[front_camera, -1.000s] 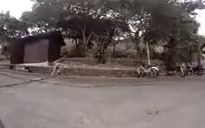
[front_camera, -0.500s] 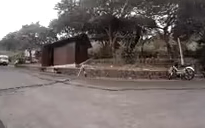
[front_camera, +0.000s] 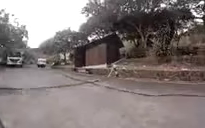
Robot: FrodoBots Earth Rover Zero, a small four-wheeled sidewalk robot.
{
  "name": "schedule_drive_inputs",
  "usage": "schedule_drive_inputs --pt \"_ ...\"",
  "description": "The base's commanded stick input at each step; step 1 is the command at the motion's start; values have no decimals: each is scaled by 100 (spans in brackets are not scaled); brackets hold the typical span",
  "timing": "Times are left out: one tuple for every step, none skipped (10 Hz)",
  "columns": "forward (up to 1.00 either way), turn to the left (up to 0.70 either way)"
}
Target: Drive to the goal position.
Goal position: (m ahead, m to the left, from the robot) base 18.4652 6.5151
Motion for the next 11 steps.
schedule_drive_inputs --pt "70 27" --pt "70 27" --pt "70 0" --pt "70 0" --pt "70 0" --pt "70 0" --pt "70 0" --pt "70 0" --pt "70 0" --pt "70 0" --pt "70 0"
